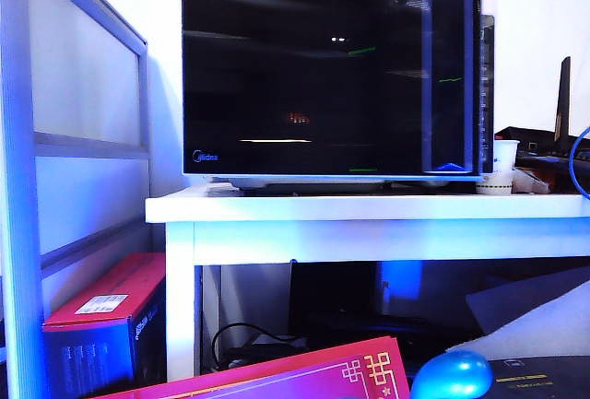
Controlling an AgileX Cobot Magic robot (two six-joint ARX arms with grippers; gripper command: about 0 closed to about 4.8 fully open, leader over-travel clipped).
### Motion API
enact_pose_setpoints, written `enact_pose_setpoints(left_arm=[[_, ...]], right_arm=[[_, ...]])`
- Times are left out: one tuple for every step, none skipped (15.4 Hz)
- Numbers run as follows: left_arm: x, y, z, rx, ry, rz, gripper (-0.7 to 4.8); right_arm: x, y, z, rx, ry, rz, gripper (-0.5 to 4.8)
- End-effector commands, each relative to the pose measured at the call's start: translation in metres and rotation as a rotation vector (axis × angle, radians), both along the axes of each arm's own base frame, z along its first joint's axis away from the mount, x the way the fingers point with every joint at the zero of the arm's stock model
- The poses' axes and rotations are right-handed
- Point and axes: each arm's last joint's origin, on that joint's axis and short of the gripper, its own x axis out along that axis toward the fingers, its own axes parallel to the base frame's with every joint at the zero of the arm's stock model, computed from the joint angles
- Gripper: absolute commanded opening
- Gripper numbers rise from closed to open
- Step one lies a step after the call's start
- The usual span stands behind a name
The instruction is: Open the microwave door, place the orange inside the microwave, then close the microwave door.
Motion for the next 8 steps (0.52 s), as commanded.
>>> enact_pose_setpoints(left_arm=[[-0.001, 0.0, 0.004, -0.015, -0.016, -0.004, -0.03], [-0.001, 0.0, 0.004, -0.015, -0.016, -0.004, -0.03], [-0.001, 0.0, 0.004, -0.015, -0.016, -0.004, -0.03], [-0.001, 0.0, 0.004, -0.015, -0.017, -0.004, -0.03], [-0.002, 0.001, 0.004, -0.016, -0.017, -0.004, -0.03], [-0.003, 0.001, 0.005, -0.017, -0.02, -0.004, -0.03], [-0.003, 0.001, 0.006, -0.018, -0.022, -0.004, -0.03], [-0.003, 0.002, 0.006, -0.018, -0.022, -0.003, -0.03]], right_arm=[[0.021, 0.007, -0.023, -0.128, 0.053, -0.087, -0.01], [0.03, 0.01, -0.029, -0.152, 0.056, -0.122, -0.01], [0.039, 0.013, -0.036, -0.185, 0.051, -0.18, -0.01], [0.05, 0.017, -0.043, -0.212, 0.043, -0.231, -0.01], [0.059, 0.02, -0.049, -0.229, 0.039, -0.26, -0.01], [0.072, 0.024, -0.058, -0.256, 0.029, -0.311, -0.01], [0.082, 0.028, -0.067, -0.281, 0.025, -0.351, -0.01], [0.092, 0.031, -0.075, -0.301, 0.025, -0.381, -0.01]])
